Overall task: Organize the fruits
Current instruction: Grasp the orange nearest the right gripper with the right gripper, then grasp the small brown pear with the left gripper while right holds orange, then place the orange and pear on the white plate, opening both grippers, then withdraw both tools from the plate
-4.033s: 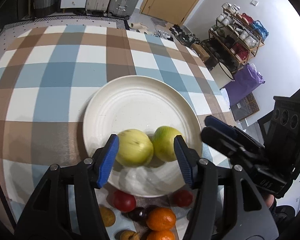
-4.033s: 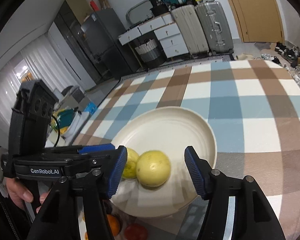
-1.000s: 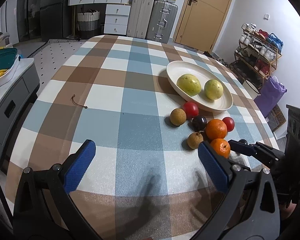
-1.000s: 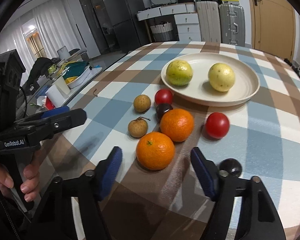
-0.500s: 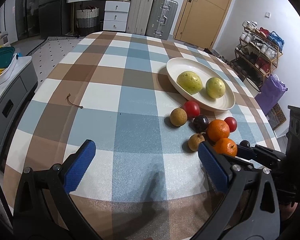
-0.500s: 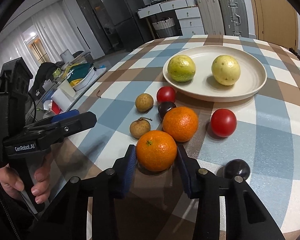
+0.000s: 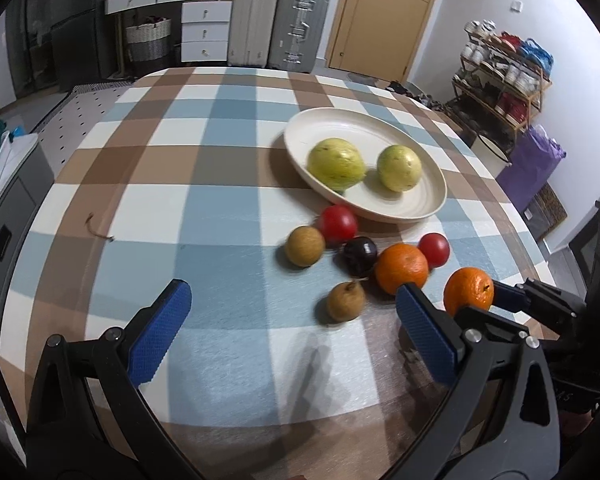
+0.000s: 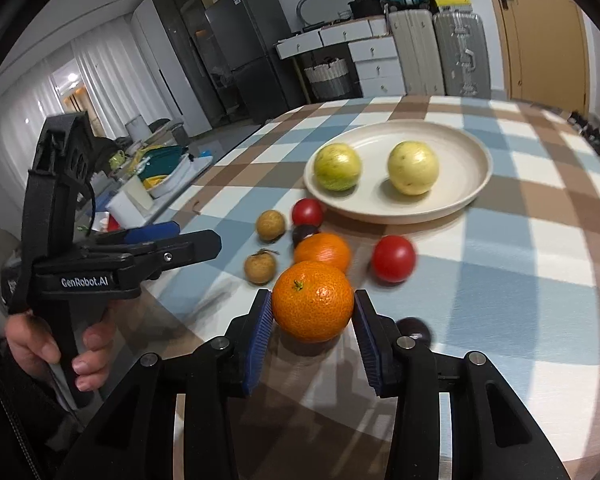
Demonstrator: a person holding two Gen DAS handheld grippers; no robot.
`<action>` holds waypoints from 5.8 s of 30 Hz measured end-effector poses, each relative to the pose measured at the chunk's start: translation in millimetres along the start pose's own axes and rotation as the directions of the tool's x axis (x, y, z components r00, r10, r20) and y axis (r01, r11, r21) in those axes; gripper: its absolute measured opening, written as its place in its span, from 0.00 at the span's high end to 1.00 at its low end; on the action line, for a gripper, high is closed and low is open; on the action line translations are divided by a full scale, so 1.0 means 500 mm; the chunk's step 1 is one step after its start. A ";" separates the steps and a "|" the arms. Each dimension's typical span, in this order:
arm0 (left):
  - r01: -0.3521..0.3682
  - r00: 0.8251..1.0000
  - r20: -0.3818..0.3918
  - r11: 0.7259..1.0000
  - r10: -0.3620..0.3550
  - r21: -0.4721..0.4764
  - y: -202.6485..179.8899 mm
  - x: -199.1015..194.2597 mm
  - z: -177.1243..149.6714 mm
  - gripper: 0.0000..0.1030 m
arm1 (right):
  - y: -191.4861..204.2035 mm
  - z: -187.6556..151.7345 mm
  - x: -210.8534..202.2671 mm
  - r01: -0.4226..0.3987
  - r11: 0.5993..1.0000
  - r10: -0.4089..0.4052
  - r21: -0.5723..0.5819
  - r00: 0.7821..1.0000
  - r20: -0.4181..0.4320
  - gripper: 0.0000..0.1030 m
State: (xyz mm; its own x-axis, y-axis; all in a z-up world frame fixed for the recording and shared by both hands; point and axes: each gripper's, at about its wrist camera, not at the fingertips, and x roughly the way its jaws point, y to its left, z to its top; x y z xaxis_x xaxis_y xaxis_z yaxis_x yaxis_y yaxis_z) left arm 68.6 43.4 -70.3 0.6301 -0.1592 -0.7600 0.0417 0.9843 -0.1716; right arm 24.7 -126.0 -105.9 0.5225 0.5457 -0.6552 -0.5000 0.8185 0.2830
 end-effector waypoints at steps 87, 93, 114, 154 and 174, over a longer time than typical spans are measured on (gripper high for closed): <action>0.197 0.980 -0.039 0.979 -0.195 0.051 -0.079 0.048 0.227 0.79 | -0.105 0.184 0.008 -0.079 0.990 0.066 0.114 0.991 0.118 0.60; 0.195 0.980 -0.051 0.979 -0.193 0.055 -0.090 0.091 0.279 0.79 | -0.139 0.223 0.028 -0.076 0.986 0.060 0.146 0.992 0.109 0.60; 0.192 0.972 -0.151 0.979 -0.180 0.073 -0.137 0.280 0.350 0.79 | -0.246 0.272 0.126 0.036 0.965 -0.046 0.261 0.998 0.032 0.60; 0.128 0.991 0.034 0.990 -0.130 0.067 -0.129 -0.009 0.246 0.36 | -0.105 0.226 -0.087 0.078 0.988 -0.108 0.134 0.967 0.232 0.23; 0.095 0.988 0.118 0.995 -0.097 0.025 -0.086 -0.140 0.126 0.10 | 0.015 0.141 -0.161 0.063 0.998 -0.064 0.014 0.950 0.306 0.11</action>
State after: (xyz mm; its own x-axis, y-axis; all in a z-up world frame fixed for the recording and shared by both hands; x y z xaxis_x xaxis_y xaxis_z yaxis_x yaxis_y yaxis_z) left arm 71.5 17.1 29.4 0.7102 -0.2438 -0.6604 0.1207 0.9664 -0.2269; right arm 27.7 -151.0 -1.8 0.7397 0.5208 -0.4262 -0.4566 0.8536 0.2506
